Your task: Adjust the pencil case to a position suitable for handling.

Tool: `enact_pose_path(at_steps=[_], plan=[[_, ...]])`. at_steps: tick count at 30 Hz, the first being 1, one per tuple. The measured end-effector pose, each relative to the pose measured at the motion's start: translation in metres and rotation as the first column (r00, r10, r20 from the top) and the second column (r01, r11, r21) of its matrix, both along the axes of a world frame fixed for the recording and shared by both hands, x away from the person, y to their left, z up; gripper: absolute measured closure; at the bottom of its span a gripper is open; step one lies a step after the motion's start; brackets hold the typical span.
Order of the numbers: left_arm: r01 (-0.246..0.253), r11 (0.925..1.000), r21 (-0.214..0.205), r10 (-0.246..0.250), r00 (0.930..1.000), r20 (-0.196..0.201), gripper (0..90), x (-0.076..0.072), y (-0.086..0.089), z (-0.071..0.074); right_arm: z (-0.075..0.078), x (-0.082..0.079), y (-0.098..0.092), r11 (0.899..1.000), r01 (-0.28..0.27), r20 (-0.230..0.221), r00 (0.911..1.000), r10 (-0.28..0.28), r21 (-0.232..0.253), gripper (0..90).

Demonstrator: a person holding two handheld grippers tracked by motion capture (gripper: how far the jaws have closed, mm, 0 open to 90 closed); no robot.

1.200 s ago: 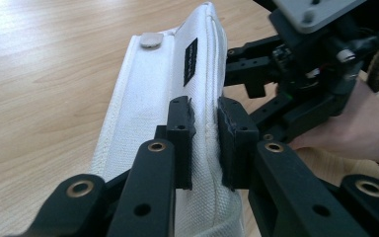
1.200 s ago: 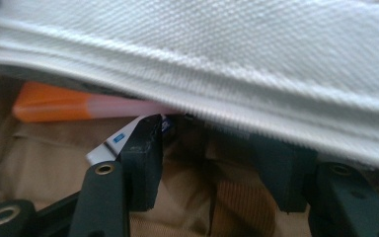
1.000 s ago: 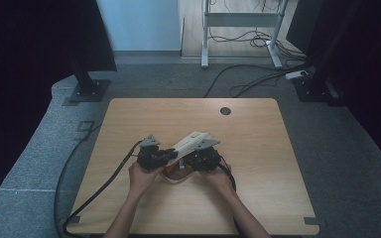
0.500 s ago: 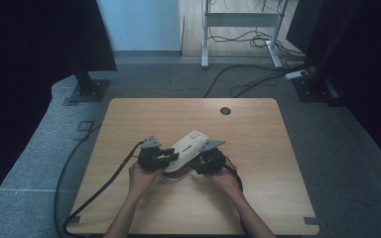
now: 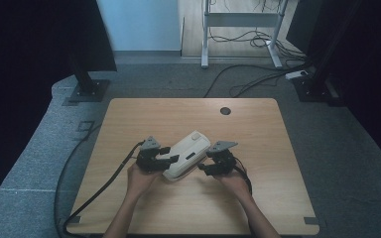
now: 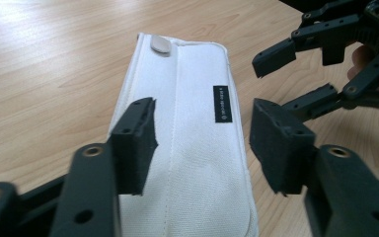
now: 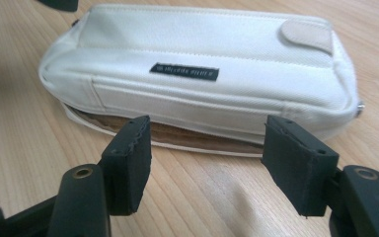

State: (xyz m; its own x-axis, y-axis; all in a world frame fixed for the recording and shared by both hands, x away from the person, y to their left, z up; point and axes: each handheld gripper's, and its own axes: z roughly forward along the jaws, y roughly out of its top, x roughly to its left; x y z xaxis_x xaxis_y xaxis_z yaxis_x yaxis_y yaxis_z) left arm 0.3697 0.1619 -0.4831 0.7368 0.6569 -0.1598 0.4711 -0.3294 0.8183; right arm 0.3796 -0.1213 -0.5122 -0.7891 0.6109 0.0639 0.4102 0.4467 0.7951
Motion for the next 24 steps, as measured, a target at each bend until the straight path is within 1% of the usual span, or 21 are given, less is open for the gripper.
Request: enact_pose_path(at_steps=[2,6,9,11,12,13,14,15,17,20,24], plan=[[0.004,1.0000,0.002,-0.004,1.0000,0.002,37.4,-0.001,0.000,0.000,0.002,-0.001,-0.003,1.000,-0.001,0.003,1.0000,0.001,0.005,33.0],[0.000,0.9997,0.025,0.000,1.0000,0.010,28.5,-0.004,0.000,0.001,0.006,-0.004,-0.008,1.000,-0.008,0.006,0.9999,0.008,0.000,28.2],[-0.002,0.9994,0.036,0.001,0.9999,0.013,21.4,-0.007,0.000,0.003,0.008,-0.006,-0.011,1.000,-0.009,0.009,0.9999,0.009,-0.001,22.3],[-0.001,0.9991,0.042,0.000,0.9999,0.015,18.7,-0.008,0.000,0.004,0.009,-0.008,-0.012,1.000,-0.004,0.014,0.9999,0.004,-0.012,14.8],[-0.002,0.9988,0.049,0.002,0.9999,0.016,16.8,-0.009,0.000,0.004,0.010,-0.009,-0.013,1.000,-0.002,0.017,0.9999,0.002,-0.018,12.5],[-0.002,0.9984,0.056,0.002,0.9999,0.014,15.5,-0.011,0.000,0.005,0.010,-0.010,-0.014,1.000,0.003,0.022,0.9997,-0.003,-0.027,12.9],[0.003,0.9980,0.063,-0.004,0.9999,0.014,14.5,-0.012,0.000,0.005,0.011,-0.011,-0.015,1.000,0.008,0.028,0.9996,-0.007,-0.030,12.6],[-0.001,0.9981,0.062,0.000,0.9998,0.020,14.4,-0.014,0.001,0.006,0.012,-0.012,-0.016,1.000,0.006,0.029,0.9996,-0.005,-0.031,12.0],[0.002,0.9987,0.051,-0.003,0.9998,0.018,14.3,-0.016,0.003,0.007,0.013,-0.014,-0.018,0.999,0.008,0.038,0.9992,-0.007,-0.032,10.0],[-0.004,0.9989,0.047,0.003,0.9999,0.015,12.6,-0.018,0.008,0.008,0.015,-0.017,-0.022,0.999,0.020,0.048,0.9987,-0.018,-0.033,4.1],[-0.017,0.9985,0.051,0.016,0.9997,0.019,10.8,-0.023,0.016,0.009,0.018,-0.020,-0.028,0.999,0.025,0.062,0.9978,-0.023,-0.041,3.1]])
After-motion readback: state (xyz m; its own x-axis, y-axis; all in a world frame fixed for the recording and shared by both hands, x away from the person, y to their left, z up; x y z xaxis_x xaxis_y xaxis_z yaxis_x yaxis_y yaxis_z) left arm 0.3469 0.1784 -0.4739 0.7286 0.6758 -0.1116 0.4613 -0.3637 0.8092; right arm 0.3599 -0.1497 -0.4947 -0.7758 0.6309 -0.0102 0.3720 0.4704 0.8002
